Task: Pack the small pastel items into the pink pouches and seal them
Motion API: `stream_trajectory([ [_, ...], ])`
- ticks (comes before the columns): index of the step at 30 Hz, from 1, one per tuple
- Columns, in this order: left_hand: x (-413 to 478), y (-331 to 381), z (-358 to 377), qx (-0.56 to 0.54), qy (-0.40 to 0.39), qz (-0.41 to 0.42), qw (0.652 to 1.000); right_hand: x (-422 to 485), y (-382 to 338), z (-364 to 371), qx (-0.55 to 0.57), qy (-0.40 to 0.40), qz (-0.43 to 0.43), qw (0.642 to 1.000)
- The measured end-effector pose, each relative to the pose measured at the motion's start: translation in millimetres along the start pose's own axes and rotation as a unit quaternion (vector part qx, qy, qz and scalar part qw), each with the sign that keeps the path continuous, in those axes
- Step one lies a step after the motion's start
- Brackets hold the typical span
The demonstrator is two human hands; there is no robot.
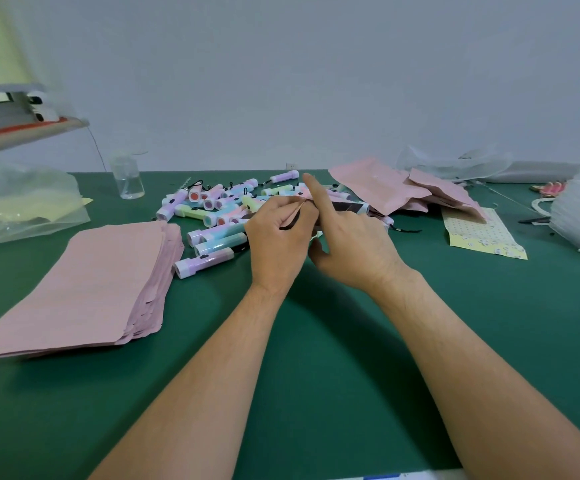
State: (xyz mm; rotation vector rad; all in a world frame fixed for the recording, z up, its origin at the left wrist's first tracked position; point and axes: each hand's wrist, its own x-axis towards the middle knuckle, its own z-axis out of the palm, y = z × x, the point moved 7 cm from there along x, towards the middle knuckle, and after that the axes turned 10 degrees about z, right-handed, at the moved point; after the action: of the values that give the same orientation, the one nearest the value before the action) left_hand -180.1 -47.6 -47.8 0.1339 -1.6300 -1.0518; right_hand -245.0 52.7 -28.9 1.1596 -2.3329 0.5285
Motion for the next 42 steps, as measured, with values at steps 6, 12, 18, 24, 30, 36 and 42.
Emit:
stream_trajectory([
  [6, 2, 5, 1, -0.004, 0.003, 0.018, 1.000, 2, -3, 2, -0.002, -0.011, -0.008, 1.000],
  [12, 1, 4, 2, 0.019, -0.013, 0.032, 0.999, 4, 5, 9, 0.021, -0.036, -0.004, 0.999],
  [18, 10, 9, -14, 0.012, 0.049, 0.031, 0.998, -3, 9, -35, 0.162, 0.100, -0.064, 0.980],
  [24, 23, 16, -29, -0.034, 0.087, 0.005, 0.996, 0, 47, -60, 0.245, 0.233, -0.007, 0.941],
  [30, 23, 26, -19, -0.096, 0.030, -0.005, 0.995, 8, 46, -41, 0.371, 0.126, 0.011, 0.920],
  [36, 27, 14, -28, -0.077, 0.025, -0.001, 0.997, 6, 70, -52, 0.451, 0.211, 0.096, 0.862],
  [42, 25, -11, -23, -0.078, -0.141, -0.052, 0.985, 6, 110, -41, 0.544, 0.205, 0.191, 0.791],
])
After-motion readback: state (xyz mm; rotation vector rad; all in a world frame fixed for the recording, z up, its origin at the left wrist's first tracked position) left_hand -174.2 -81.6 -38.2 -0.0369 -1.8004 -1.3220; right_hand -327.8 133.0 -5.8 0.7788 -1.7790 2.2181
